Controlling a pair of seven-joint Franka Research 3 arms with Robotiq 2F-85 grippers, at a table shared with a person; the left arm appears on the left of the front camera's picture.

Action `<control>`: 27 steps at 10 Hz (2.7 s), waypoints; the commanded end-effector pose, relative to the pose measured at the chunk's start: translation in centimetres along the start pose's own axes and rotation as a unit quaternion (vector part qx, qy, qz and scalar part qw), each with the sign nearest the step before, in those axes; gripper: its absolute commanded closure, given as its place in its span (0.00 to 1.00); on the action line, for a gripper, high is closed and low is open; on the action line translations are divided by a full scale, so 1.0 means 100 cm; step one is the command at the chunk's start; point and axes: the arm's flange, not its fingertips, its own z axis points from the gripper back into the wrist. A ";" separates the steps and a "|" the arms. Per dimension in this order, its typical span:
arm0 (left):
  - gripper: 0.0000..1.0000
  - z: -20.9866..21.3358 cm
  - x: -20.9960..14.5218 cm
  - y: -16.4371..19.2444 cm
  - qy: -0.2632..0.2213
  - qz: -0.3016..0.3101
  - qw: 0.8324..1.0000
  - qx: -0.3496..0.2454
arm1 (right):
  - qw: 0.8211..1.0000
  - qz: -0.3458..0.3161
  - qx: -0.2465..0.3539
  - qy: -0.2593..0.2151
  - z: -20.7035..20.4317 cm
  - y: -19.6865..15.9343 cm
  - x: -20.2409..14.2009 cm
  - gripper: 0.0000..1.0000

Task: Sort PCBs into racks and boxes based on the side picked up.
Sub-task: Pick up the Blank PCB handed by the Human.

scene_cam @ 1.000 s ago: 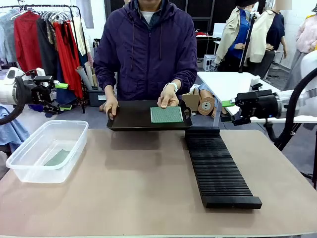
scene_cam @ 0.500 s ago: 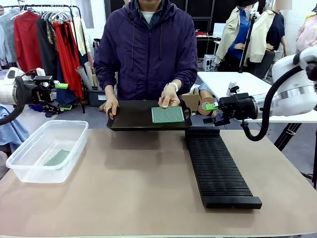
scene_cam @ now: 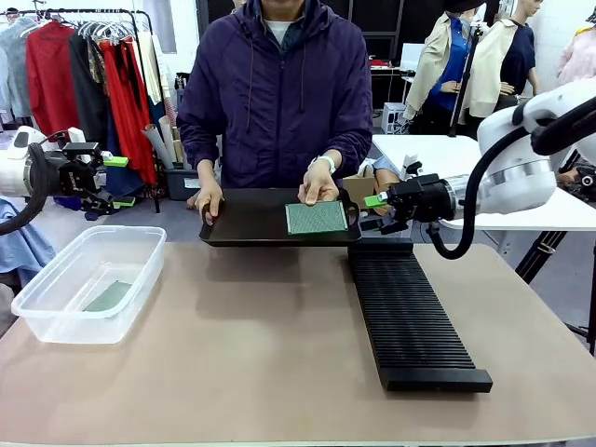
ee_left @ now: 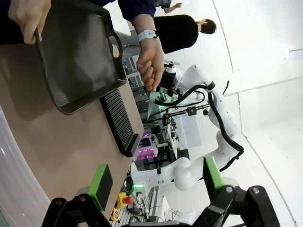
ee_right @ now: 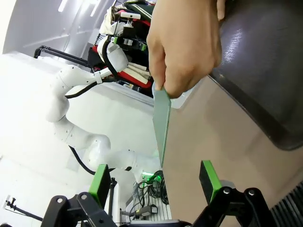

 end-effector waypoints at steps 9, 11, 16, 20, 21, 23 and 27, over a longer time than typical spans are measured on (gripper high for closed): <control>0.00 0.001 -0.002 -0.002 0.000 0.000 1.000 0.004 | 0.999 -0.012 0.008 -0.032 -0.057 -0.012 0.038 0.00; 0.00 0.001 -0.002 -0.002 0.000 0.000 1.000 0.004 | 0.999 -0.013 0.006 -0.040 -0.058 -0.013 0.037 0.17; 0.00 0.001 -0.002 -0.002 0.000 0.000 1.000 0.004 | 0.999 -0.023 0.005 -0.028 -0.059 -0.013 0.036 1.00; 0.00 0.001 -0.002 -0.002 0.000 0.000 1.000 0.004 | 0.999 -0.028 -0.001 -0.021 -0.060 -0.014 0.035 1.00; 0.00 0.001 -0.002 -0.002 0.000 0.000 1.000 0.004 | 0.999 -0.031 -0.002 -0.017 -0.060 -0.014 0.035 1.00; 0.00 0.001 -0.002 -0.002 0.000 0.000 1.000 0.004 | 0.999 -0.032 -0.011 -0.005 -0.061 -0.014 0.034 1.00; 0.00 0.001 -0.002 -0.002 0.000 0.000 1.000 0.004 | 1.000 -0.024 0.003 -0.017 -0.055 -0.016 0.029 1.00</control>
